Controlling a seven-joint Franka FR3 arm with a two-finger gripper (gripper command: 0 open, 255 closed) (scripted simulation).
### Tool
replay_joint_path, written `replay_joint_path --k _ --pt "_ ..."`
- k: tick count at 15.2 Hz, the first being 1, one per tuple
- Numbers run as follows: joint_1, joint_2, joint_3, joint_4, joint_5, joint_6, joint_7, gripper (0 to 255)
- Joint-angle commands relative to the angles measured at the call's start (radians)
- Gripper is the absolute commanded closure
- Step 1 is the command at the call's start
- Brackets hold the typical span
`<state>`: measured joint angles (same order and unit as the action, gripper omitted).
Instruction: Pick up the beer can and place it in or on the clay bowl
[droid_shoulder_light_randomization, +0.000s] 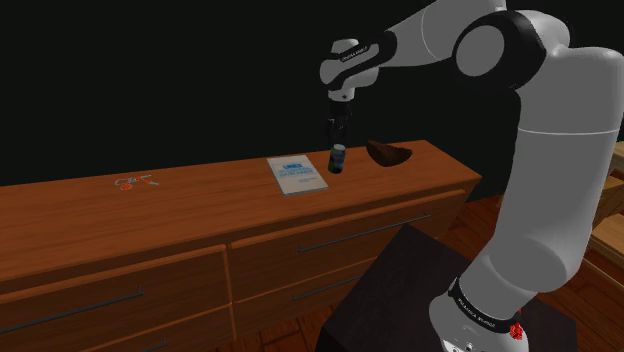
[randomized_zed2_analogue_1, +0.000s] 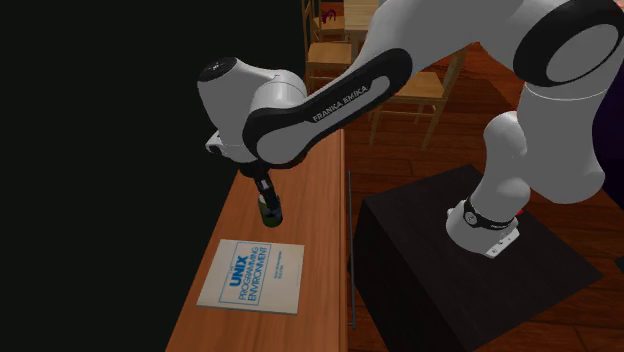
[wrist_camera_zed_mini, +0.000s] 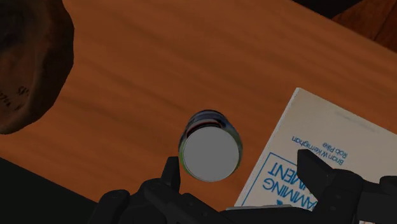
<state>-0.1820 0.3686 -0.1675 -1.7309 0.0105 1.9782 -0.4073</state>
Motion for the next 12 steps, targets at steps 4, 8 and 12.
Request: replay_joint_path --k 4,8,12 --pt "-0.02 0.096 -0.003 0.071 0.007 0.01 -0.022 0" --pt "-0.022 0.112 -0.002 0.039 0.01 0.057 -0.023 0" --pt "-0.022 0.119 -0.002 0.028 0.011 0.076 -0.024 0"
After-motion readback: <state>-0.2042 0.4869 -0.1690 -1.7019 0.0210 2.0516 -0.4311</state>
